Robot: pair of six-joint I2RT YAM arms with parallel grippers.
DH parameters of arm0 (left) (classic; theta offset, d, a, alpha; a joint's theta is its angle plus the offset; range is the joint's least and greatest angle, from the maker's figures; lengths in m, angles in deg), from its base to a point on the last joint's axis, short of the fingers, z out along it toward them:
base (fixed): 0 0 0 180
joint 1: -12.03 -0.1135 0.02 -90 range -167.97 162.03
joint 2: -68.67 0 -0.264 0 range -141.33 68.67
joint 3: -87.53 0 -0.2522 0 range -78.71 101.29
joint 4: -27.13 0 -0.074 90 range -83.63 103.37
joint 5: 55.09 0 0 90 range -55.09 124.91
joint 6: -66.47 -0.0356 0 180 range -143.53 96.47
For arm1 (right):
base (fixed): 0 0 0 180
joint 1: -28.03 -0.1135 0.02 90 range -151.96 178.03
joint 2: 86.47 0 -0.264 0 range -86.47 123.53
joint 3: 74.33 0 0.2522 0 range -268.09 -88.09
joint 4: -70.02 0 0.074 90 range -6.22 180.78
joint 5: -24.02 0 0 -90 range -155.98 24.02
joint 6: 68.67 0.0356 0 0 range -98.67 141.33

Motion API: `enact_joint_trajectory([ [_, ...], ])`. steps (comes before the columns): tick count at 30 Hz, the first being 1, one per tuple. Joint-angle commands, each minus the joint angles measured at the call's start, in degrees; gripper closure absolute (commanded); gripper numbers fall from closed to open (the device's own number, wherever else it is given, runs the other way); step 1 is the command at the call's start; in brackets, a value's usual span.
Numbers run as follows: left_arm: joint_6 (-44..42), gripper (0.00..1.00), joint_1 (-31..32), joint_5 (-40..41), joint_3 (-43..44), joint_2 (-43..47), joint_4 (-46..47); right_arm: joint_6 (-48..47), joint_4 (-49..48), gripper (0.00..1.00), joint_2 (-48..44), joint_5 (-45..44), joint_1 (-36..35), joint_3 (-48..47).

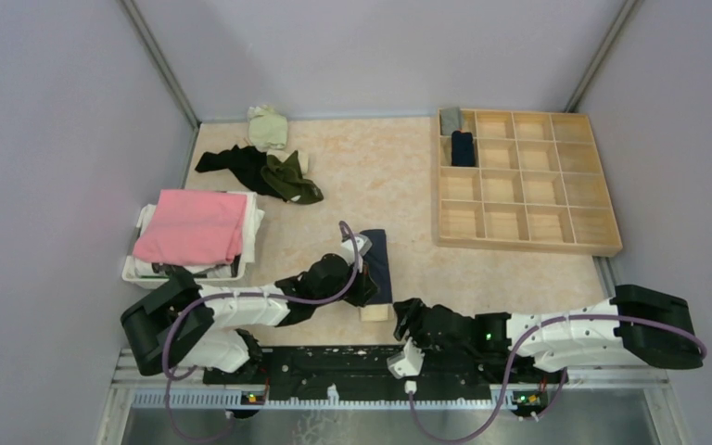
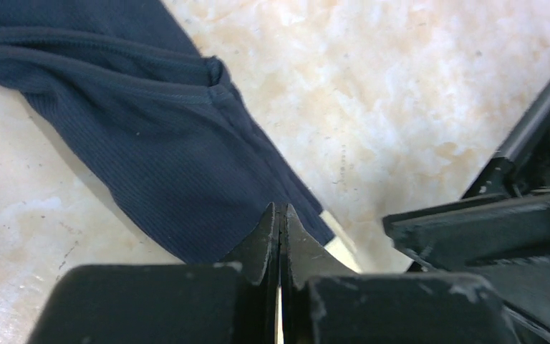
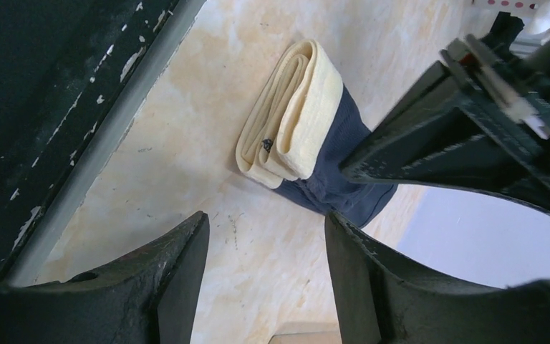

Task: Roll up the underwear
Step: Fold the underwear at the center of the board.

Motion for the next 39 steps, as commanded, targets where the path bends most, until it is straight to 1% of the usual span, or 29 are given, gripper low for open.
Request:
enact_joint_trajectory([
  [1, -0.77, 1.00, -0.18, -3.58, 1.20, 5.84, 0.79, -1.26, -2.11, 0.40, 1.25, -2.13, -0.75, -0.63],
  [6, -0.85, 1.00, -0.11, -7.59, -1.14, 8.12, 3.67, -1.00, -2.60, 0.40, 0.89, -2.86, -0.79, -0.75],
  [12, -1.20, 1.00, -0.09, -10.06, -2.17, 2.88, 7.72, -1.57, -1.17, 0.40, 0.46, -2.59, -0.80, -0.90],
  [20, -0.51, 1.00, -0.15, -8.86, -2.07, -3.03, 12.12, -1.23, -0.61, 0.40, 0.69, -1.69, -0.74, -1.06],
  [27, 0.21, 1.00, -0.18, -7.62, -2.27, -7.35, 13.82, -2.07, -1.32, 0.39, 1.86, -0.32, -0.73, -2.01],
  [31, 0.85, 1.00, -0.18, -5.06, -2.87, -8.30, 13.90, -2.15, -3.60, 0.39, 2.47, 0.30, -0.78, -2.00],
  [39, 1.08, 1.00, -0.18, -4.83, -3.94, -9.12, 14.75, -1.38, -8.13, 0.37, 3.86, 0.83, -0.75, -2.01],
])
